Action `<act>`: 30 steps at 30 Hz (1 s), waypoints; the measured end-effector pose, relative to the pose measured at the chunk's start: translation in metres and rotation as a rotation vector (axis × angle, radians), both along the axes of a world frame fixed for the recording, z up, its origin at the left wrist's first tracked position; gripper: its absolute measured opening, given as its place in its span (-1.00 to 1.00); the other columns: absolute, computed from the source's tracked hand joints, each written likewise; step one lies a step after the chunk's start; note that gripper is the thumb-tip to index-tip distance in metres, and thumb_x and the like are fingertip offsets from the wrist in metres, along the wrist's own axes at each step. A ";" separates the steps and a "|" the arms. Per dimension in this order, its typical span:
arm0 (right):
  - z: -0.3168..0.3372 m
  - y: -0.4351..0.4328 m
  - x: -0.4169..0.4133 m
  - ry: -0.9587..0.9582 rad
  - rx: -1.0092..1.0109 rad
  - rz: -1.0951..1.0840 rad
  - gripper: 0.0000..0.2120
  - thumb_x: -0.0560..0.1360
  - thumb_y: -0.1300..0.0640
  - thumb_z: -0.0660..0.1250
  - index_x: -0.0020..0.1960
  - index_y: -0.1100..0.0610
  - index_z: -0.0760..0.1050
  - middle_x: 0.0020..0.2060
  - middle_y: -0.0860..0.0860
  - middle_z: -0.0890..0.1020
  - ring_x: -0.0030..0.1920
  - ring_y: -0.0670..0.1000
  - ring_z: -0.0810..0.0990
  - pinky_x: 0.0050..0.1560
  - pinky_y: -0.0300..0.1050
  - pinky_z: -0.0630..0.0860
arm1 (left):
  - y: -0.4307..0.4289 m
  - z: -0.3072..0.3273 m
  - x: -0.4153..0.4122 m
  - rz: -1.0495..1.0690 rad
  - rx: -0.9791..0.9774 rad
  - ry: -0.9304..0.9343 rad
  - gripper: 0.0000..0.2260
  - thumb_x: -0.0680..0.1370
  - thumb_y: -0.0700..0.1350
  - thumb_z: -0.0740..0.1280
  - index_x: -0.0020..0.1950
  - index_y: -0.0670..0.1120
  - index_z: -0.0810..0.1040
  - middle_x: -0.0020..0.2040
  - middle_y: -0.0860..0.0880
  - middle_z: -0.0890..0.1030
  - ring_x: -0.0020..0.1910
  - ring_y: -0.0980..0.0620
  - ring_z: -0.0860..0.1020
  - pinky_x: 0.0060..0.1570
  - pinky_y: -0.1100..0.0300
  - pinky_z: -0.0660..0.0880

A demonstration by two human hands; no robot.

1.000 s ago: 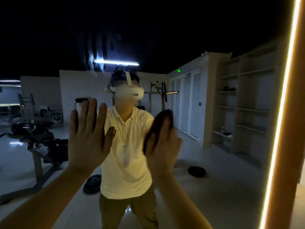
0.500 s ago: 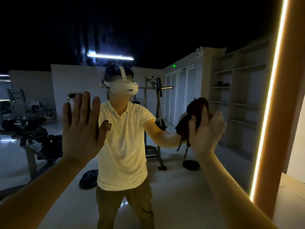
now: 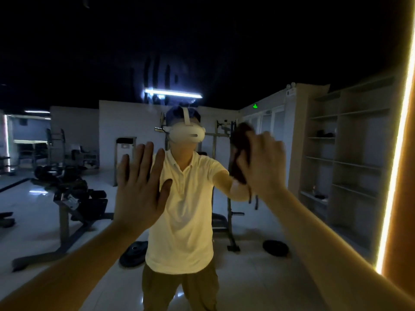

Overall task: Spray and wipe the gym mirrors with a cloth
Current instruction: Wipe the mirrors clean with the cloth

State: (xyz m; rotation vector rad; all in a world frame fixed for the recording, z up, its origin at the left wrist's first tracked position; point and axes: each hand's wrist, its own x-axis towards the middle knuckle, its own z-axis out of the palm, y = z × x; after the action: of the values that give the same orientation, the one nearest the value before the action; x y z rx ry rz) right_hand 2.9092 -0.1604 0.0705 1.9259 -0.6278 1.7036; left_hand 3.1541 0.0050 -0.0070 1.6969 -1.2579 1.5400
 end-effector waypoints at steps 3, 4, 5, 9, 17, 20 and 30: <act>0.047 -0.020 -0.020 -0.278 0.230 -0.028 -0.60 0.59 0.12 0.28 0.38 0.25 0.41 0.15 0.27 0.49 0.05 0.26 0.52 0.12 0.12 0.42 | 0.005 0.002 -0.001 0.013 0.000 -0.005 -0.33 0.67 0.12 0.19 0.69 -0.19 0.14 0.70 -0.26 0.07 0.69 -0.26 0.04 0.62 -0.30 -0.01; 0.057 -0.017 -0.013 -0.314 0.240 -0.026 -0.58 0.61 0.11 0.24 0.42 0.25 0.39 0.18 0.27 0.48 0.08 0.26 0.52 0.13 0.12 0.42 | 0.008 0.004 -0.002 0.010 0.001 -0.009 -0.34 0.67 0.12 0.21 0.68 -0.19 0.18 0.68 -0.27 0.13 0.67 -0.27 0.09 0.61 -0.30 0.03; 0.064 -0.009 0.001 -0.326 0.233 -0.020 -0.56 0.63 0.08 0.20 0.45 0.23 0.35 0.21 0.26 0.47 0.11 0.24 0.51 0.14 0.09 0.42 | 0.012 0.009 -0.002 0.001 0.000 -0.017 -0.36 0.67 0.12 0.21 0.66 -0.20 0.25 0.65 -0.28 0.20 0.65 -0.29 0.17 0.60 -0.32 0.07; 0.053 0.047 0.081 -0.168 0.088 0.088 -0.51 0.64 0.02 0.22 0.51 0.18 0.30 0.23 0.19 0.47 0.16 0.13 0.50 0.16 0.02 0.52 | 0.026 0.048 0.009 -0.032 -0.057 -0.072 -0.44 0.65 0.07 0.24 0.56 -0.22 0.41 0.56 -0.28 0.35 0.55 -0.29 0.32 0.53 -0.36 0.17; 0.074 0.033 0.068 0.159 -0.305 0.026 -0.55 0.61 -0.03 0.18 0.41 0.18 0.41 0.05 0.14 0.57 -0.06 0.14 0.58 0.02 0.07 0.55 | 0.049 0.165 0.048 0.020 -0.206 -0.041 -0.37 0.69 0.16 0.07 0.68 -0.16 0.19 0.68 -0.25 0.14 0.68 -0.23 0.08 0.63 -0.25 -0.03; 0.121 0.000 0.028 -0.128 -0.074 -0.079 -0.58 0.64 0.02 0.20 0.43 0.20 0.39 0.10 0.21 0.50 -0.02 0.21 0.53 0.09 0.10 0.46 | 0.047 0.173 0.060 0.059 -0.177 -0.001 -0.31 0.68 0.26 0.01 0.72 -0.09 0.06 0.71 -0.21 0.04 0.70 -0.17 -0.03 0.65 -0.18 -0.12; 0.189 0.095 0.153 -0.302 -0.016 -0.010 -0.53 0.60 -0.06 0.16 0.43 0.15 0.38 0.13 0.10 0.46 0.02 0.03 0.45 0.10 -0.03 0.45 | 0.039 0.170 0.070 0.062 -0.210 -0.052 -0.30 0.69 0.29 0.01 0.73 -0.08 0.03 0.72 -0.17 0.02 0.71 -0.10 -0.06 0.66 -0.11 -0.14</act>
State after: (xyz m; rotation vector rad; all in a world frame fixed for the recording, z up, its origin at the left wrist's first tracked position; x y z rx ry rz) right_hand 3.0622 -0.0657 0.2599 1.6642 -0.7274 2.0051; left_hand 3.2240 0.0444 0.1632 1.5836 -1.0358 1.6979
